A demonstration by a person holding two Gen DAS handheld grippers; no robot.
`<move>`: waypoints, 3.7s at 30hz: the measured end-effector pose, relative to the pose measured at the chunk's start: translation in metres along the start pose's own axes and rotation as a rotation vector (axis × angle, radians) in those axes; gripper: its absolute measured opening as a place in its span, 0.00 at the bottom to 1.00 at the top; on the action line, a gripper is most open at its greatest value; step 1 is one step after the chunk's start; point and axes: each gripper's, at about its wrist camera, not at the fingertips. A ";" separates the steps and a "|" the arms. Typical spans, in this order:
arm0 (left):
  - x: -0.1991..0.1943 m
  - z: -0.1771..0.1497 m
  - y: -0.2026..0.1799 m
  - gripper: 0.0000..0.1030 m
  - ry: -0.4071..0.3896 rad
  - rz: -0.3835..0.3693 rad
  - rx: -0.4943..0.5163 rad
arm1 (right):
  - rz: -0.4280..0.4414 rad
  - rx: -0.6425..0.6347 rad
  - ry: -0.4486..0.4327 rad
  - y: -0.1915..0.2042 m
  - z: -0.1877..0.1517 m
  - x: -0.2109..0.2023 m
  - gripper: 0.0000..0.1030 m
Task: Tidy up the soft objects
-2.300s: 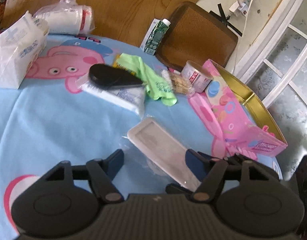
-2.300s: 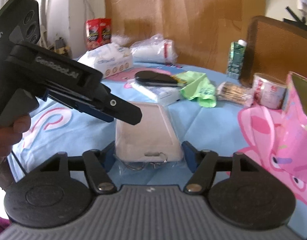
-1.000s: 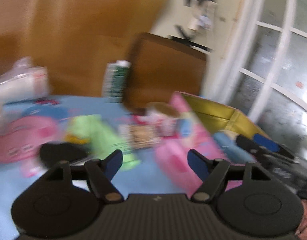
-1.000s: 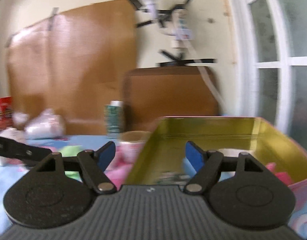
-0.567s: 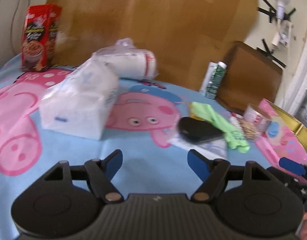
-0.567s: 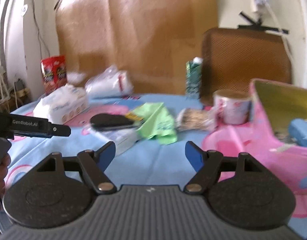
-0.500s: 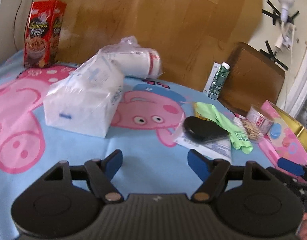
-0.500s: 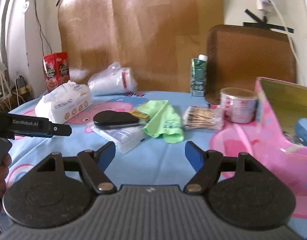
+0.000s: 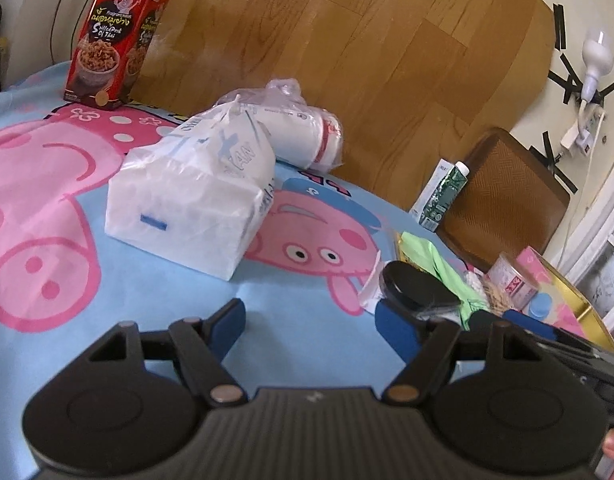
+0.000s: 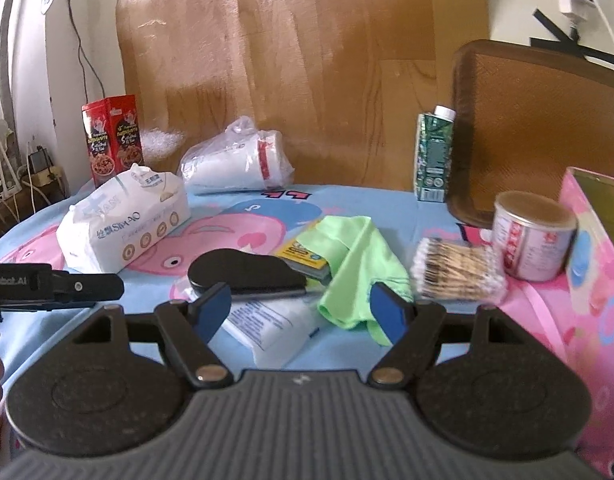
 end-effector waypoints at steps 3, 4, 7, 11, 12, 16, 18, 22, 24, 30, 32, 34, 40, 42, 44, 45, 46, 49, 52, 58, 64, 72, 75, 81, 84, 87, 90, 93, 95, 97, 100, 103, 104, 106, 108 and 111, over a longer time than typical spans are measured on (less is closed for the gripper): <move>0.000 0.000 -0.003 0.72 -0.004 0.014 0.013 | 0.008 -0.017 0.006 0.003 0.001 0.005 0.76; 0.000 -0.001 -0.003 0.72 -0.006 0.017 0.012 | 0.011 -0.019 0.010 0.004 0.001 0.007 0.76; -0.001 0.000 0.000 0.72 -0.013 0.020 -0.005 | 0.022 -0.032 0.023 0.006 0.003 0.012 0.77; -0.003 0.000 0.005 0.72 -0.021 0.025 -0.035 | 0.042 -0.047 0.044 0.009 0.007 0.024 0.77; -0.003 0.000 0.005 0.72 -0.021 0.025 -0.038 | 0.046 -0.046 0.051 0.009 0.008 0.027 0.77; -0.002 0.000 0.004 0.74 -0.020 0.027 -0.031 | 0.066 -0.028 0.079 0.008 0.010 0.040 0.77; -0.002 0.000 0.004 0.75 -0.021 0.029 -0.031 | 0.073 -0.028 0.086 0.009 0.010 0.044 0.77; -0.002 0.000 0.004 0.75 -0.020 0.029 -0.032 | 0.077 -0.042 0.085 0.011 0.009 0.045 0.77; -0.002 0.000 0.004 0.75 -0.020 0.029 -0.031 | 0.080 -0.044 0.085 0.011 0.010 0.045 0.77; -0.002 0.000 0.004 0.76 -0.019 0.029 -0.032 | 0.073 -0.064 0.095 0.013 0.011 0.050 0.78; -0.002 0.000 0.004 0.76 -0.019 0.030 -0.031 | 0.071 -0.070 0.099 0.014 0.011 0.051 0.78; -0.002 0.000 0.004 0.76 -0.020 0.030 -0.031 | 0.072 -0.079 0.100 0.015 0.011 0.052 0.71; -0.002 0.000 0.004 0.76 -0.020 0.030 -0.031 | 0.083 -0.103 0.095 0.017 0.011 0.050 0.31; -0.002 0.000 0.004 0.76 -0.020 0.030 -0.031 | 0.085 -0.111 0.095 0.019 0.011 0.050 0.27; -0.002 0.000 0.004 0.76 -0.020 0.030 -0.032 | 0.081 -0.122 0.092 0.021 0.010 0.049 0.27; -0.002 0.000 0.004 0.76 -0.020 0.030 -0.032 | 0.080 -0.125 0.092 0.021 0.010 0.049 0.27; -0.002 0.000 0.003 0.76 -0.020 0.030 -0.032 | 0.080 -0.123 0.091 0.021 0.010 0.049 0.27; -0.002 0.000 0.004 0.76 -0.020 0.030 -0.032 | 0.079 -0.120 0.089 0.021 0.010 0.049 0.28; -0.002 0.000 0.003 0.76 -0.020 0.031 -0.034 | 0.082 -0.130 0.085 0.021 0.011 0.049 0.45; -0.003 0.000 0.006 0.76 -0.029 0.043 -0.054 | 0.106 -0.191 0.086 0.027 0.016 0.057 0.70; -0.003 0.000 0.005 0.76 -0.030 0.053 -0.047 | 0.135 -0.242 0.120 0.036 0.019 0.075 0.60; -0.003 0.000 0.005 0.76 -0.029 0.054 -0.047 | 0.119 -0.300 0.115 0.045 0.017 0.074 0.40; -0.003 0.001 0.006 0.76 -0.029 0.051 -0.050 | 0.127 -0.314 0.114 0.049 0.015 0.066 0.40; -0.002 0.001 0.007 0.76 -0.026 0.048 -0.051 | 0.180 -0.423 0.131 0.065 0.000 0.039 0.40; -0.002 0.001 0.006 0.79 -0.024 0.048 -0.042 | 0.208 -0.464 0.137 0.071 -0.010 0.018 0.40; -0.001 0.001 0.002 0.82 -0.021 0.052 -0.021 | 0.237 -0.457 0.148 0.071 -0.019 -0.002 0.40; -0.001 0.000 -0.002 0.85 -0.016 0.054 0.001 | 0.237 -0.432 0.150 0.067 -0.026 -0.017 0.40; 0.000 -0.001 -0.006 0.87 -0.009 0.049 0.025 | 0.217 -0.367 0.143 0.057 -0.030 -0.029 0.40; 0.001 -0.002 -0.007 0.89 -0.005 0.048 0.038 | 0.197 -0.331 0.139 0.050 -0.033 -0.035 0.40; 0.001 -0.002 -0.009 0.89 -0.003 0.052 0.050 | 0.179 -0.302 0.136 0.046 -0.037 -0.040 0.40; 0.002 -0.003 -0.012 0.89 -0.002 0.061 0.065 | 0.164 -0.270 0.142 0.042 -0.043 -0.044 0.42; 0.002 -0.004 -0.014 0.89 -0.001 0.070 0.077 | 0.160 -0.251 0.136 0.041 -0.047 -0.048 0.47; 0.002 -0.004 -0.015 0.89 0.000 0.072 0.080 | 0.160 -0.247 0.134 0.041 -0.048 -0.049 0.48; 0.003 -0.004 -0.016 0.89 0.000 0.079 0.088 | 0.162 -0.241 0.129 0.040 -0.049 -0.052 0.50; 0.003 -0.005 -0.018 0.90 0.001 0.086 0.099 | 0.162 -0.235 0.124 0.039 -0.050 -0.054 0.50; 0.003 -0.005 -0.020 0.90 0.003 0.096 0.110 | 0.164 -0.224 0.116 0.037 -0.052 -0.060 0.51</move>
Point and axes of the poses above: each gripper's, at about its wrist camera, not at the fingertips, and x roughly the way its jaws point, y to its left, z to its top, and after that the axes turned 8 degrees about z, right-handed
